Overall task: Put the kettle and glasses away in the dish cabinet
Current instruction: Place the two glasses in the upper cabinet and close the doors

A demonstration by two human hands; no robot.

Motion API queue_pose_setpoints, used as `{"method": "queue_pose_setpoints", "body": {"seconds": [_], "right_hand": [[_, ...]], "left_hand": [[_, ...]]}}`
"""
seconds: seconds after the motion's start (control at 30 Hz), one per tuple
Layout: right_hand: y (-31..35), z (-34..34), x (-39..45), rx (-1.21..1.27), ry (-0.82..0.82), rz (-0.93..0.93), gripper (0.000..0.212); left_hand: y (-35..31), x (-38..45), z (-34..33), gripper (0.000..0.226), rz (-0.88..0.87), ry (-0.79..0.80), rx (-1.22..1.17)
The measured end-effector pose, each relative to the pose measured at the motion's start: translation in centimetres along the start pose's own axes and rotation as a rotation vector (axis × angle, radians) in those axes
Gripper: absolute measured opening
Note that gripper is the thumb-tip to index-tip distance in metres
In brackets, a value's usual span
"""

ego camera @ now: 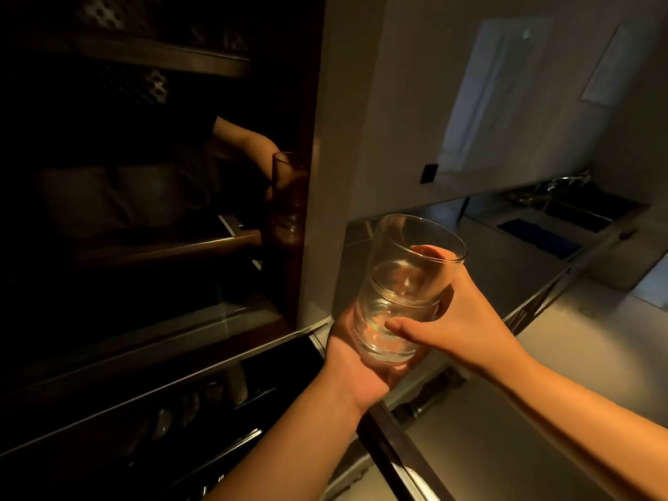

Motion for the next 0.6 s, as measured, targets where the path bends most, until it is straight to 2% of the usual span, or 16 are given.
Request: {"method": "queue_pose_setpoints", "body": {"seconds": [0.23, 0.47, 0.6], "right_hand": [[3.6, -5.6, -0.9, 0.019, 0.108, 0.016, 0.089], [8.0, -12.3, -1.4, 0.116, 0.307, 0.089, 0.088], [10.3, -16.5, -1.6, 0.232, 0.469, 0.107, 0.071]], "left_hand": [[-2.3, -7.4, -0.4, 0.043, -0.109, 0.112, 0.008], [-5.7, -14.6, 2.8, 0.040, -0.271, -0.092, 0.011], [-7.3, -18.9, 3.7, 0.037, -0.359, -0.137, -0.008]]}}
Point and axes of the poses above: each hand's wrist, its own x-axis towards the middle knuckle, its own z-axis out of the back of the hand, y = z × x, the point moved 9 cm from there along x, towards the middle knuckle, and after that the axes turned 10 degrees about x, right-handed, at the moved point
